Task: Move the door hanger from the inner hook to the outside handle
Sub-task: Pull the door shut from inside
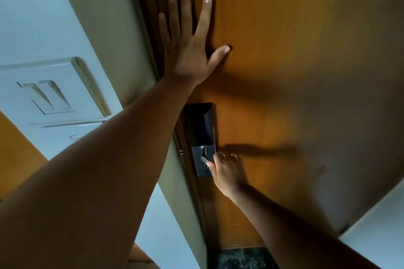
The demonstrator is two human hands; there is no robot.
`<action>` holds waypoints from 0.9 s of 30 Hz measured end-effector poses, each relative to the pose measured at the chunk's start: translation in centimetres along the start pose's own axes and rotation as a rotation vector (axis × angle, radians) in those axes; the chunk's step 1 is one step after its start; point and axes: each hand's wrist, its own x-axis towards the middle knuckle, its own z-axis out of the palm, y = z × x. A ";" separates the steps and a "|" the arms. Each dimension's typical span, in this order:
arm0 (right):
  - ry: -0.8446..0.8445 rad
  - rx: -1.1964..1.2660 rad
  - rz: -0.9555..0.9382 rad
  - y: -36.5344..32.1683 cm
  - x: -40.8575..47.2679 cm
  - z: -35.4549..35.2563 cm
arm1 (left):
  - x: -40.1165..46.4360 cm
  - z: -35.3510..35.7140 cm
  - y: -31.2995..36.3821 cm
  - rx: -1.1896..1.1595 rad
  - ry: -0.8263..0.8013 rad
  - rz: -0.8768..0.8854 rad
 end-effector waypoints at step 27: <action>-0.062 -0.251 -0.253 1.0 5.5 -1.3 | 1.6 4.5 -1.0 -0.014 0.025 0.010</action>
